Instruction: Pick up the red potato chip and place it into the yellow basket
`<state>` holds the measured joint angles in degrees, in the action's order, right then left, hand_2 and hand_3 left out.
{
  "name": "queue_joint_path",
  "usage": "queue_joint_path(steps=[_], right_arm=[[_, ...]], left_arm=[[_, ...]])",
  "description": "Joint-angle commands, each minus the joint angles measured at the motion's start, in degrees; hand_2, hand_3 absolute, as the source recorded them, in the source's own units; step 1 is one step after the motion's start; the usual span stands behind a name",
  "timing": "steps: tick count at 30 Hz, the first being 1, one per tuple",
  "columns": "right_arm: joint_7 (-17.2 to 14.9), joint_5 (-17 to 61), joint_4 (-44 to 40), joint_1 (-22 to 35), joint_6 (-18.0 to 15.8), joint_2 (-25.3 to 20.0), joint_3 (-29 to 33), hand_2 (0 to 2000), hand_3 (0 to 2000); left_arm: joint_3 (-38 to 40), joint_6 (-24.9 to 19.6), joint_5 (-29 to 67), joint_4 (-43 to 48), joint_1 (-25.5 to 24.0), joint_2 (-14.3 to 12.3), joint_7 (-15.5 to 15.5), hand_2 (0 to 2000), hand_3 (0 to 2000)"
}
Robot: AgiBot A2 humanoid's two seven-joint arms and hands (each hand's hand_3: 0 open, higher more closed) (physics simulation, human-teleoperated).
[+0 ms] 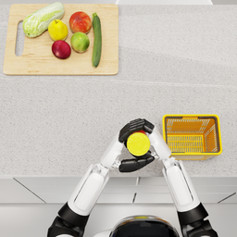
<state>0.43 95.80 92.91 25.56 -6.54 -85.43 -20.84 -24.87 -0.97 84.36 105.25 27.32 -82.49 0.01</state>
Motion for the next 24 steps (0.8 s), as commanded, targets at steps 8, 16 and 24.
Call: queue_joint_path(steps=[8, 16, 24], right_arm=[[-0.2, 0.0, 7.0, 0.6, -0.3, -0.7, 29.9, 2000, 2000], [-17.3, -0.1, 3.7, -6.6, -0.3, -1.8, 29.7, 2000, 2000], [-7.6, -0.1, 5.8, -5.6, 3.0, -1.3, 28.4, 0, 40]], left_arm=[[36.0, 0.9, -0.2, 2.0, -6.2, -1.2, 0.0, 0, 0], [34.7, 1.0, -0.3, 0.3, -7.5, -1.3, 0.0, 0, 0], [33.9, 1.0, -0.3, -0.5, -7.7, -1.3, 0.0, 0, 0]])
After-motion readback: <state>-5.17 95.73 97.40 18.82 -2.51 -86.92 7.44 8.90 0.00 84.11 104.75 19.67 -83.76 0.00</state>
